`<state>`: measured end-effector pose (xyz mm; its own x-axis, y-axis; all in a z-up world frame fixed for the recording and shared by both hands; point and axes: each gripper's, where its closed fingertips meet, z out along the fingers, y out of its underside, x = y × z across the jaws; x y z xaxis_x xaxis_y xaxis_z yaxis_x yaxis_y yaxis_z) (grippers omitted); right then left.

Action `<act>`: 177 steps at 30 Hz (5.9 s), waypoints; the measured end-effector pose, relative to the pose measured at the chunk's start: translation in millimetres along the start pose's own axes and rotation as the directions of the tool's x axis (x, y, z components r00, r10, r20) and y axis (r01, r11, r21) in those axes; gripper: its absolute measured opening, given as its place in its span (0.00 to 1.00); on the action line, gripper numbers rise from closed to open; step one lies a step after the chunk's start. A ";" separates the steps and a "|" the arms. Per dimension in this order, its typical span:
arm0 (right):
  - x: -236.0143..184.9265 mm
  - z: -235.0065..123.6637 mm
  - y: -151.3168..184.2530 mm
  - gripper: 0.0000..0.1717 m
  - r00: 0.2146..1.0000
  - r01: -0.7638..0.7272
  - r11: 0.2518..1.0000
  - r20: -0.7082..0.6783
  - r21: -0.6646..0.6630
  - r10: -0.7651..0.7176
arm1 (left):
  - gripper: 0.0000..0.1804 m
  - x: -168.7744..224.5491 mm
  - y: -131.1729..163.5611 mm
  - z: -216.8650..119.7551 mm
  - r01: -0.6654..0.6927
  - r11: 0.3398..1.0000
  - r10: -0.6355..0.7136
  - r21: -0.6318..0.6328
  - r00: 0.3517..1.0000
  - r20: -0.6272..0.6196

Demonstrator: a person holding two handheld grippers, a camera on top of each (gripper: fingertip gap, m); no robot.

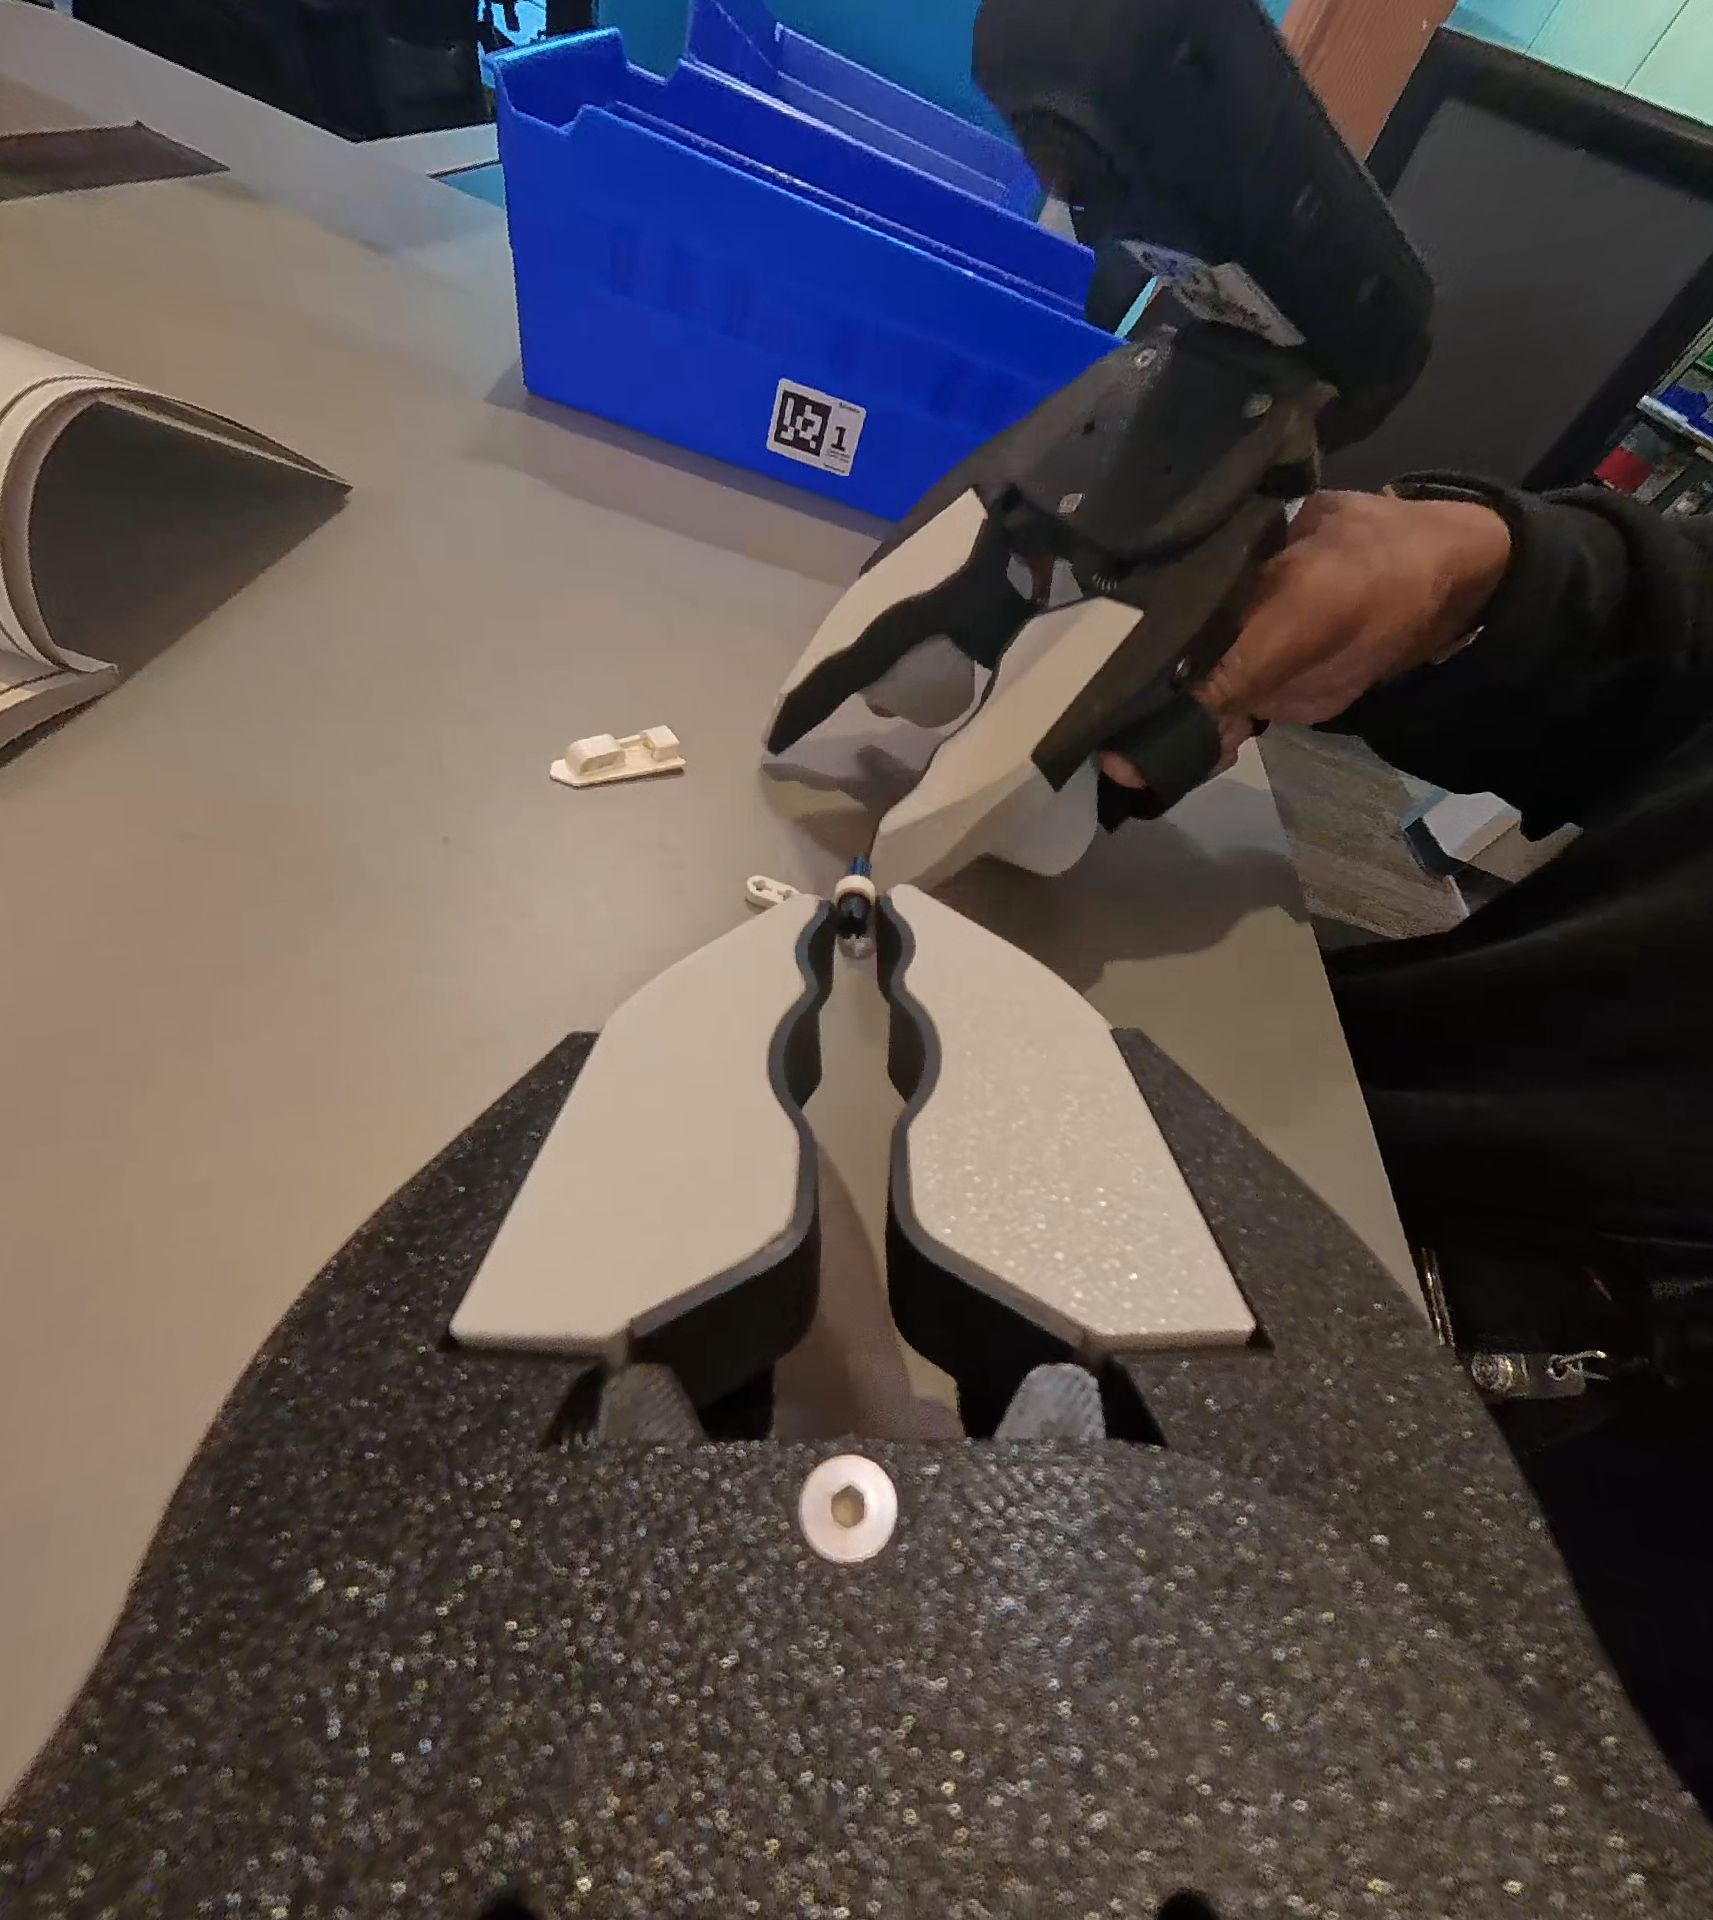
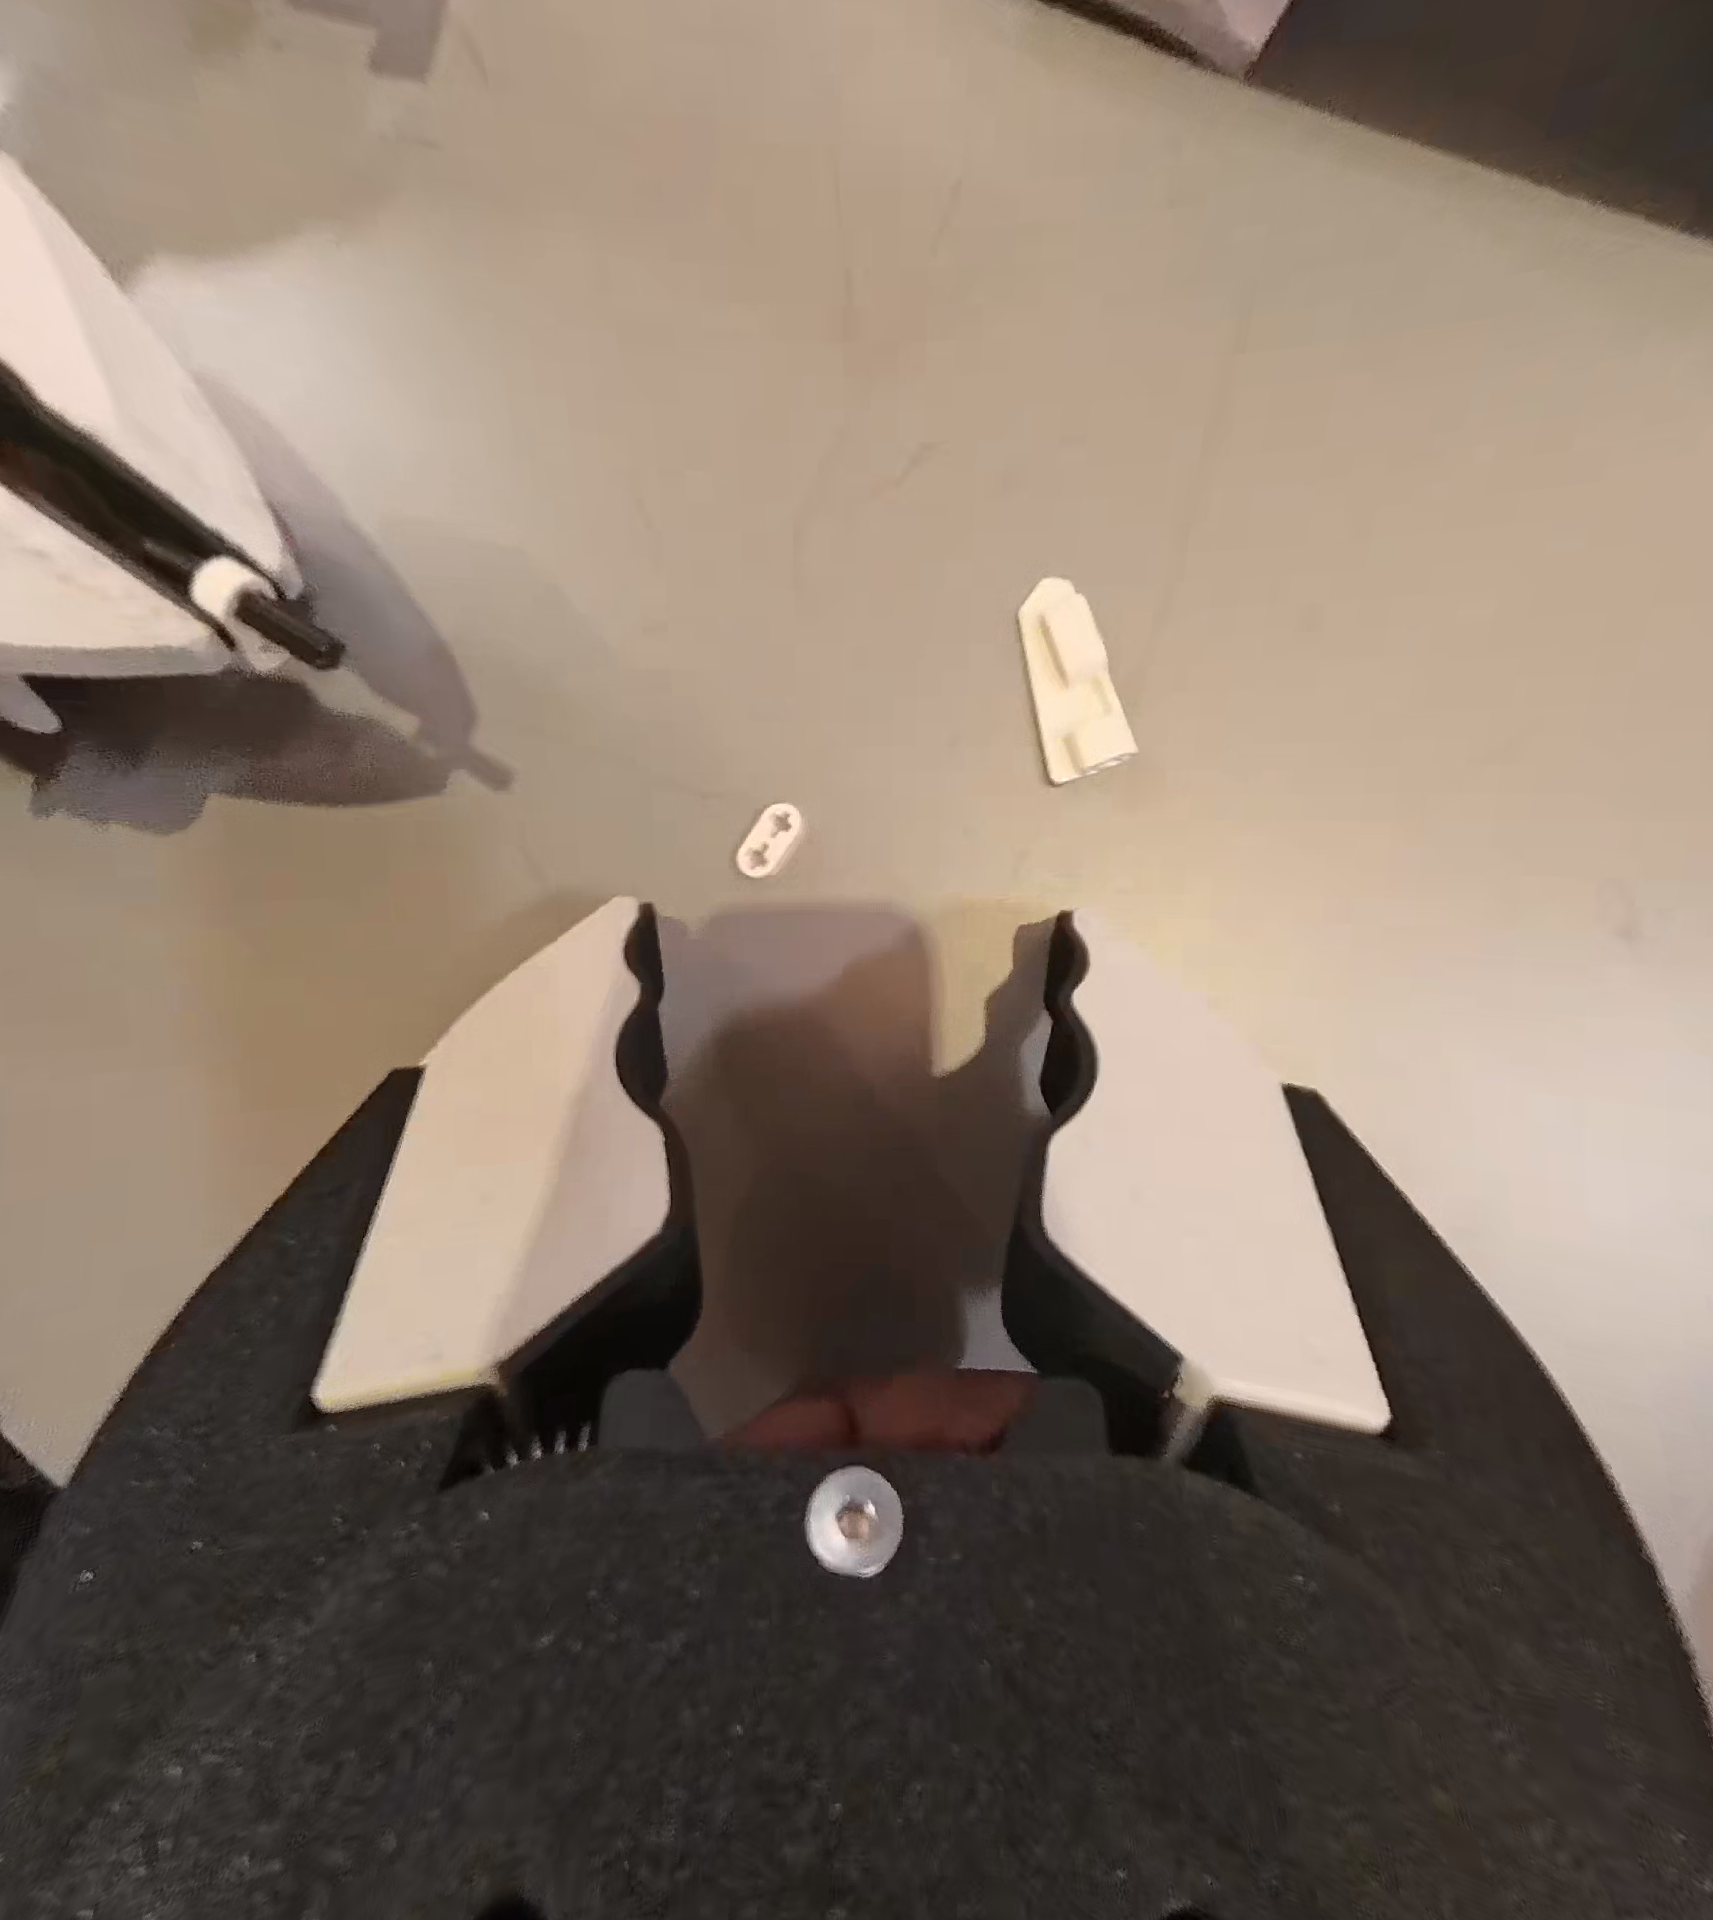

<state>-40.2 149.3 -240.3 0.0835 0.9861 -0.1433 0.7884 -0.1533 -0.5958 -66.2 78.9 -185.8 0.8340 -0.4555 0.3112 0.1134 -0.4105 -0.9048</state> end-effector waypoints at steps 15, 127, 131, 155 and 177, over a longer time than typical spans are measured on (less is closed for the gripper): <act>-3.9 -7.0 19.5 0.00 0.981 0.177 0.984 0.070 0.035 -0.179 | 0.04 1.2 3.1 0.2 -0.006 1.000 0.006 -0.019 1.000 0.005; -68.8 -28.2 -38.8 0.04 0.483 0.227 0.910 0.772 0.347 -0.414 | 0.04 7.3 1.7 8.3 -0.021 0.987 -0.005 -0.158 0.986 -0.166; -69.2 -19.2 -22.8 0.04 0.499 0.363 0.874 0.726 0.322 -0.474 | 0.04 10.2 17.2 13.2 -0.030 0.970 -0.013 -0.240 0.984 -0.177; -81.4 -12.6 11.2 0.02 0.390 0.621 0.707 0.649 0.339 -0.653 | 0.04 27.6 36.2 17.6 -0.110 0.941 0.021 -0.320 0.962 -0.271; -87.9 -14.1 14.0 0.02 0.325 0.671 0.588 0.533 0.451 -0.781 | 0.04 33.3 39.7 14.9 -0.065 0.932 -0.064 -0.357 0.939 -0.337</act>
<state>-27.9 61.3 -224.9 -0.9137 0.4064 -0.0028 0.2442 0.5434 -0.8031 -25.8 59.2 -215.7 0.5945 -0.6678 0.4478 -0.1412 -0.6350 -0.7595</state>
